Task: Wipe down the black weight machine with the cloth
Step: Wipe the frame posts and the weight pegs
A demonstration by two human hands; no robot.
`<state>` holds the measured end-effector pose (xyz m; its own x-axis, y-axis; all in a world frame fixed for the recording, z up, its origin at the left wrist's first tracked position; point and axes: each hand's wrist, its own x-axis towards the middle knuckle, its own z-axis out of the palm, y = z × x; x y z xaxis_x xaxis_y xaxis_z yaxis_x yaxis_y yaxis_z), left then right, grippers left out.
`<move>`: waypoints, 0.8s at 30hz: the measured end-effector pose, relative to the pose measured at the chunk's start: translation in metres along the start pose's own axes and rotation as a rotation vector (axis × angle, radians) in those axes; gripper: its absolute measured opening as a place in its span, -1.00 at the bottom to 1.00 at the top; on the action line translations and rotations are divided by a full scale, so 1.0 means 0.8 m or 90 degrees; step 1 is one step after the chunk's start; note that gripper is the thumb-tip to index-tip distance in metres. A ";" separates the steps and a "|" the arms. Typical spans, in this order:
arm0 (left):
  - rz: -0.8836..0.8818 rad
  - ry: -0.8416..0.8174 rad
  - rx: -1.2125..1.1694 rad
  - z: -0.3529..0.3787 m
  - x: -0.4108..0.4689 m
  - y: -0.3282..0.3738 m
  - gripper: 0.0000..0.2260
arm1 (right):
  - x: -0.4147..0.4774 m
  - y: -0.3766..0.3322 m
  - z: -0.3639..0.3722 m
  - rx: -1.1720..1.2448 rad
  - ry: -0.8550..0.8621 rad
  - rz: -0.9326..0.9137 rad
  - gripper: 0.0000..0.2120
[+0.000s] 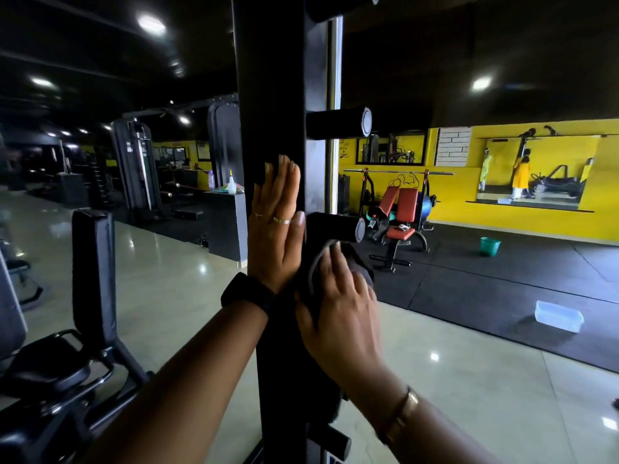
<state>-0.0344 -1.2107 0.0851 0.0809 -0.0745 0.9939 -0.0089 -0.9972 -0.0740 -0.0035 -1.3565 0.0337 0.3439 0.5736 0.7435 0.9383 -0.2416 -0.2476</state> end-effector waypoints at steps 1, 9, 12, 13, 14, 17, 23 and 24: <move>-0.009 0.004 -0.001 0.001 0.000 0.001 -0.56 | -0.011 0.009 0.003 -0.042 -0.008 -0.052 -0.36; -0.026 0.007 0.008 0.001 -0.001 0.001 -0.56 | -0.006 0.018 0.006 0.005 0.054 -0.072 -0.42; -0.026 0.004 0.025 0.000 -0.001 0.004 -0.57 | -0.011 0.012 0.005 -0.082 -0.016 -0.066 -0.33; -0.029 0.005 0.029 0.000 -0.002 0.005 -0.57 | -0.017 0.014 0.003 -0.097 -0.027 -0.075 -0.34; -0.032 0.008 0.032 0.000 -0.003 0.007 -0.56 | -0.022 0.018 0.002 -0.103 -0.025 -0.085 -0.34; -0.048 0.014 0.034 0.002 -0.010 0.013 -0.56 | -0.030 0.030 -0.007 -0.107 -0.008 -0.081 -0.36; -0.066 -0.001 0.043 0.001 -0.025 0.020 -0.56 | 0.027 0.023 -0.023 -0.088 -0.217 0.021 -0.44; -0.069 -0.002 0.041 0.001 -0.024 0.021 -0.55 | 0.042 0.028 -0.026 -0.059 -0.280 0.037 -0.45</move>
<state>-0.0354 -1.2258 0.0649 0.0807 0.0345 0.9961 0.0648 -0.9975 0.0293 0.0282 -1.3588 0.0656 0.3983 0.8302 0.3900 0.9163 -0.3412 -0.2094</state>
